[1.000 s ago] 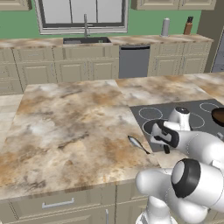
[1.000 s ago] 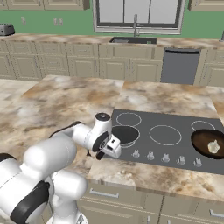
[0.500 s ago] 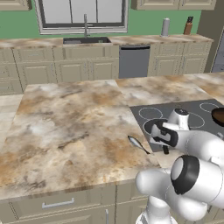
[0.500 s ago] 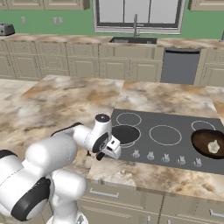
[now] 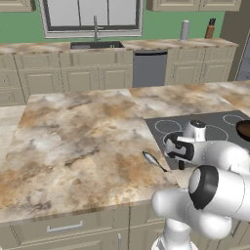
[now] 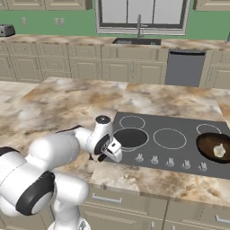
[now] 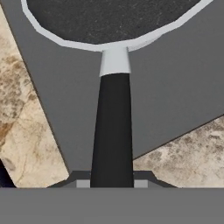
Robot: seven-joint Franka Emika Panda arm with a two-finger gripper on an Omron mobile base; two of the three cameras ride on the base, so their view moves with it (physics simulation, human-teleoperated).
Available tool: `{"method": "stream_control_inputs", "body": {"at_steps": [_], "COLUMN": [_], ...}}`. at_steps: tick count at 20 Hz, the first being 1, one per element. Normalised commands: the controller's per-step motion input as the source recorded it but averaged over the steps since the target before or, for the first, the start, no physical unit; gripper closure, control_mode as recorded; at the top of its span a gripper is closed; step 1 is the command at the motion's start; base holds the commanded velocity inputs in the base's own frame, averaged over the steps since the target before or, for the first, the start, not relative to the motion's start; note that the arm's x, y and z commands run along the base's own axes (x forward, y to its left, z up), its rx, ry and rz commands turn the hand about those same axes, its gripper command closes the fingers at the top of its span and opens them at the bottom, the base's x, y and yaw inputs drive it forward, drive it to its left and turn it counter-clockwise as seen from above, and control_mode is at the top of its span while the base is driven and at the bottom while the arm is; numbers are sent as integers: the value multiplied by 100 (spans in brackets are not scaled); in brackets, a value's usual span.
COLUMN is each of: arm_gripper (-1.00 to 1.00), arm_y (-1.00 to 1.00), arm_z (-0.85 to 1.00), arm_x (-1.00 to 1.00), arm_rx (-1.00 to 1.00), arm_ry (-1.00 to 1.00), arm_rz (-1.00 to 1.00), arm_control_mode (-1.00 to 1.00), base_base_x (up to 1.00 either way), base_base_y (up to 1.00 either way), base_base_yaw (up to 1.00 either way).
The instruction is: Place both pans onto different burners. Then place the garlic and the fish on different pans.
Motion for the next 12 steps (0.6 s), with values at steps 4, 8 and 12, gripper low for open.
{"method": "stream_control_inputs", "body": {"at_steps": [4,8,12], "arm_gripper": [100,100,100], "arm_y": [20,21,9], "arm_z": [0,0,0], "arm_x": [16,11,4], "arm_rx": [0,0,0], "arm_ry": [0,0,0], "arm_rz": [-17,-16,-10], "arm_control_mode": [-100,-100,-100], "base_base_x": [0,0,0], "base_base_y": [0,0,0], "base_base_yaw": [0,0,0]}}
